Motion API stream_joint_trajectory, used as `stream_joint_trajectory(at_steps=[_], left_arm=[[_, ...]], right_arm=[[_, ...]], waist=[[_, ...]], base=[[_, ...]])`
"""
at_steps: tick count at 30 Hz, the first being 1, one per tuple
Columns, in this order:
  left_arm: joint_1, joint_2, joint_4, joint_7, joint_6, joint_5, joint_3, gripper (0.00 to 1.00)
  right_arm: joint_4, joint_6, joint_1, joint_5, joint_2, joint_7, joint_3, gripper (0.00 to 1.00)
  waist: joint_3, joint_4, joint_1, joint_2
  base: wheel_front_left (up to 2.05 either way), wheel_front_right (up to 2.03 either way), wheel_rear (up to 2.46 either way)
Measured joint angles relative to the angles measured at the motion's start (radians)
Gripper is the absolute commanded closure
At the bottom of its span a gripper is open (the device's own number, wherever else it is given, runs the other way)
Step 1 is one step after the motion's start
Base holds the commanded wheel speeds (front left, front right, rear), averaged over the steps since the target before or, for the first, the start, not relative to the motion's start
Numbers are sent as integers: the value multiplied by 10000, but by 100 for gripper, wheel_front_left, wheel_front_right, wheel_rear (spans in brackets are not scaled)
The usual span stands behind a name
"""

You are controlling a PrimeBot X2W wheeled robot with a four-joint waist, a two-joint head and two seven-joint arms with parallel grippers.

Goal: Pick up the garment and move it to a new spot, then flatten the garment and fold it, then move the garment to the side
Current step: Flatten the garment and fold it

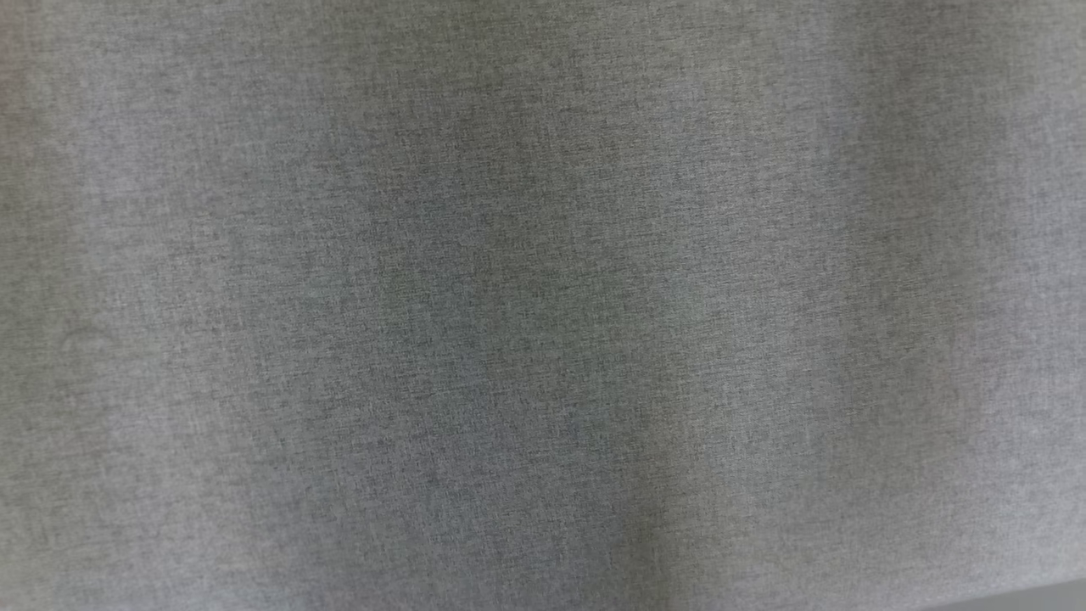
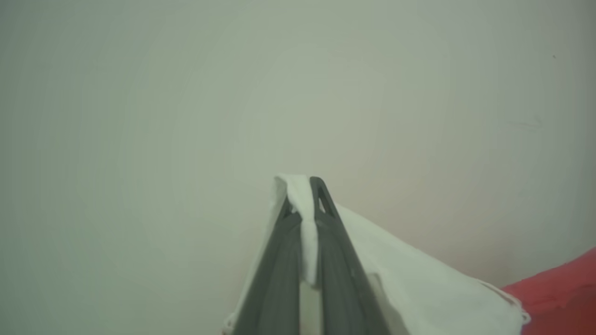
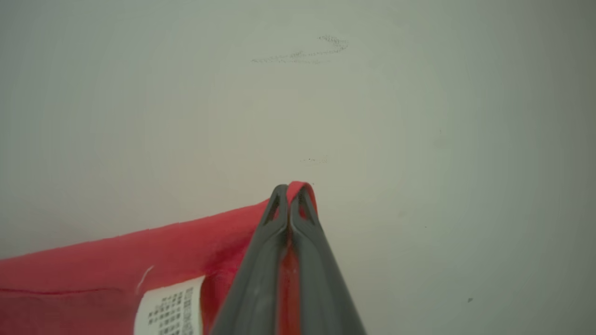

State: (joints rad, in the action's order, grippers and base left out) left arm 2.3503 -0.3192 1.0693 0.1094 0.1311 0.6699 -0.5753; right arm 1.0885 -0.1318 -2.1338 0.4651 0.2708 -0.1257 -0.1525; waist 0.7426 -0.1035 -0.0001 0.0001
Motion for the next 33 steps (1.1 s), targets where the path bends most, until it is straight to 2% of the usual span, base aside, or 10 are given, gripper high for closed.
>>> stream_joint_trajectory(at_steps=[11, 18, 25, 30, 33], left_arm=[[27, -31, 165, 554, 0, 489, -686, 100], [-1104, -389, -656, 922, 0, 1354, -1174, 100], [-3837, -1294, -2349, 1373, 0, 2506, -1452, 100], [-6527, -2033, -3662, 1503, -12, 3108, -1078, 100], [-8370, -2416, -4790, 1511, -372, 3131, -589, 100]], right_arm=[[533, 0, -321, 257, 4, -391, -533, 100], [161, 0, 546, 947, -167, -508, -1210, 100], [-1346, 0, 3099, 2460, -140, -479, -2314, 100], [-2809, 0, 5706, 3636, 418, -433, -2970, 100], [-3793, 0, 7414, 4220, 767, -510, -3210, 100]], waist=[[41, 205, 0, 0], [-168, 192, 0, 0], [-860, 230, 0, -1], [-1615, 243, 0, -2], [-2115, 257, -1, -3]], base=[[0, 0, 0], [0, 0, 0], [0, 0, 0], [0, 0, 0], [0, 0, 0]])
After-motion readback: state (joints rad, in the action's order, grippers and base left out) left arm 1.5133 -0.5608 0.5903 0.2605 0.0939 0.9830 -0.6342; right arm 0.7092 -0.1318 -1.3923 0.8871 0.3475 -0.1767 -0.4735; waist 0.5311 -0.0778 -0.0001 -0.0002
